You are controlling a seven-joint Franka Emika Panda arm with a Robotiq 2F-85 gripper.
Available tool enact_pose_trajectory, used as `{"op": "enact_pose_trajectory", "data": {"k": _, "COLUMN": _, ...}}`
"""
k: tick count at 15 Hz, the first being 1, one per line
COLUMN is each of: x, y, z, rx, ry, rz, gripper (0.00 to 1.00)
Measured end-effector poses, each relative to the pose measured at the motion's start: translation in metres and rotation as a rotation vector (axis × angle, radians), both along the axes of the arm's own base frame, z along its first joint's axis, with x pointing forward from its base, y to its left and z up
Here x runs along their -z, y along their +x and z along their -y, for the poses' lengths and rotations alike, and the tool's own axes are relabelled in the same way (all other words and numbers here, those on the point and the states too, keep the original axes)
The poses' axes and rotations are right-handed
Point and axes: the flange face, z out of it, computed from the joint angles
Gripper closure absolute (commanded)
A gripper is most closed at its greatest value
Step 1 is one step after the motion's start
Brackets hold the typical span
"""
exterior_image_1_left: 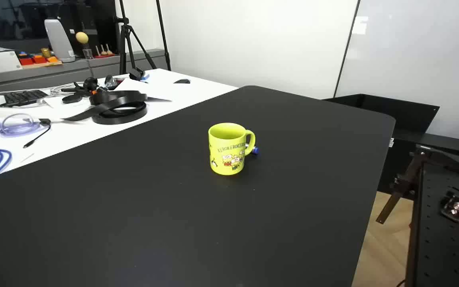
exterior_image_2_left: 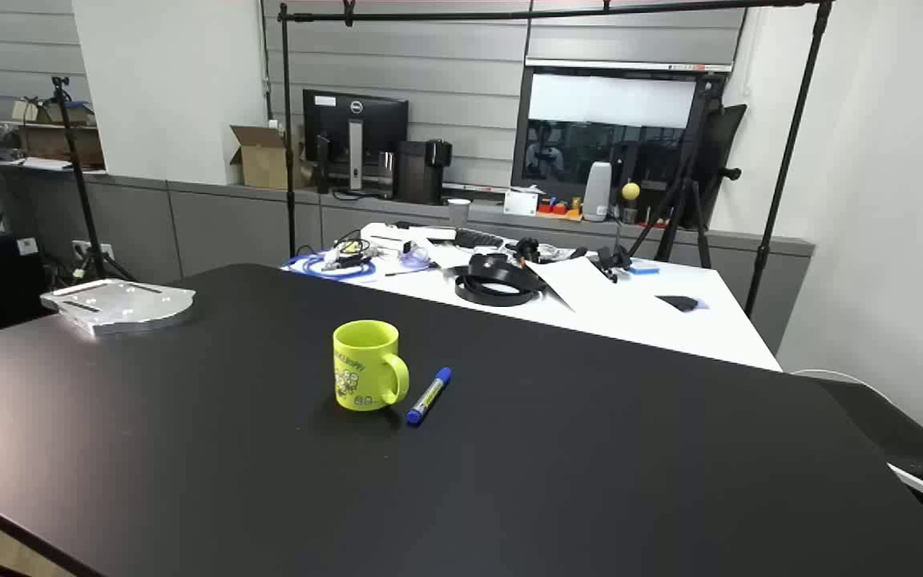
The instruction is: Put the marker in the cup
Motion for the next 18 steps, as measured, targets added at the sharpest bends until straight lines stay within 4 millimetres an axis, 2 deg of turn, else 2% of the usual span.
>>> {"op": "enact_pose_trajectory", "data": {"k": 14, "x": -0.001, "y": 0.000, "z": 0.000, "rx": -0.001, "ry": 0.000, "rz": 0.007, "gripper": 0.00}}
{"op": "enact_pose_trajectory", "data": {"k": 16, "x": 0.000, "y": 0.005, "z": 0.002, "rx": 0.001, "ry": -0.025, "rz": 0.026, "gripper": 0.00}}
{"op": "enact_pose_trajectory", "data": {"k": 18, "x": 0.006, "y": 0.020, "z": 0.010, "rx": 0.007, "ry": -0.097, "rz": 0.088, "gripper": 0.00}}
